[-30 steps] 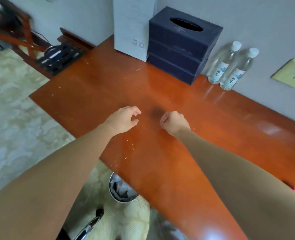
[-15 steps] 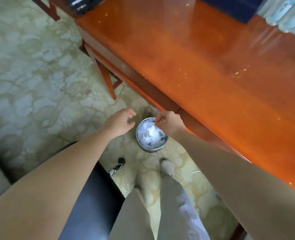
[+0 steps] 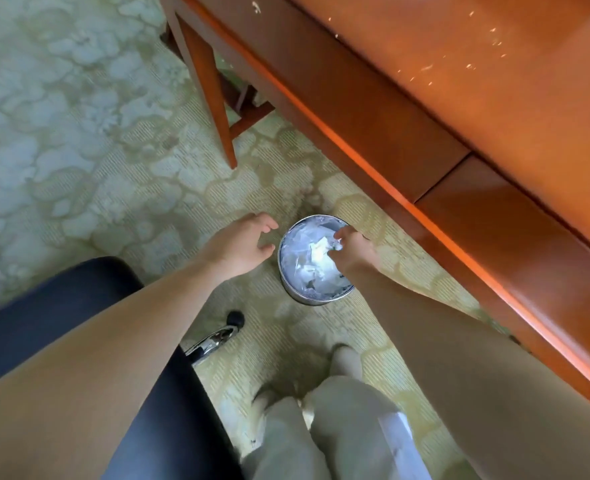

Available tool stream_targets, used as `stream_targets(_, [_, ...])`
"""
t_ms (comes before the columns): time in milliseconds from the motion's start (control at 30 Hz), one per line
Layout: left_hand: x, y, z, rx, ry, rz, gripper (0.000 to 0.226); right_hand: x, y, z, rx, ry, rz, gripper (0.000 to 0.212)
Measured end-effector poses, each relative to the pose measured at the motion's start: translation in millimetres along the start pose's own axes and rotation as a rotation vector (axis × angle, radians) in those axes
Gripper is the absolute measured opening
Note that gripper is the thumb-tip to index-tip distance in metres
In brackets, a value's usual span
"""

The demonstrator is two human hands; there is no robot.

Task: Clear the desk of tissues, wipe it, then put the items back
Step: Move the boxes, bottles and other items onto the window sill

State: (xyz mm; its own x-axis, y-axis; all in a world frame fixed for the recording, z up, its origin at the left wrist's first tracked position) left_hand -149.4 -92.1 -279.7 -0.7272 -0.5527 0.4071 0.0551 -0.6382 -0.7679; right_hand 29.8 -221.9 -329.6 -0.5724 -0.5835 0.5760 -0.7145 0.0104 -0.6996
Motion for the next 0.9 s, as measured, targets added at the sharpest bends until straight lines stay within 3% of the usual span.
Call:
stream_targets(233, [5.4, -8.2, 12.9, -0.117, -0.02, -0.036, 0.049, 2.1, -1.6, 3.3, 0.0, -0.028, -0.072, 0.033])
stream_targets(567, [102.4, -127.7, 93.1, -0.131, -0.035, -0.087, 0.05, 137.3, -117.9, -63.5, 0.039, -0.157, -0.146, 0.029])
stream_targets(900, [109.2, -223.7, 229.1, -0.133, 0.183, -0.009, 0.045, 221.3, -280.5, -87.6, -0.019, -0.212, 0.067, 0.026])
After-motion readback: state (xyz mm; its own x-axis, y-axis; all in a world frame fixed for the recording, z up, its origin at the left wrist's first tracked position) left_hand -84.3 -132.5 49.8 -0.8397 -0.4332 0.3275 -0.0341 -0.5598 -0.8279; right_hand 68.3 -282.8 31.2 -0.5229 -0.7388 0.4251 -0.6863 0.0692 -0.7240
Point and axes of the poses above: each hand's wrist, its own x-axis away from the middle knuckle, its own y-axis out of the palm, z = x × y, the point moved 4 cm from there along -x, towards the middle knuckle, and after that the axes turned 3 degrees about -z, right-handed, at the moved point
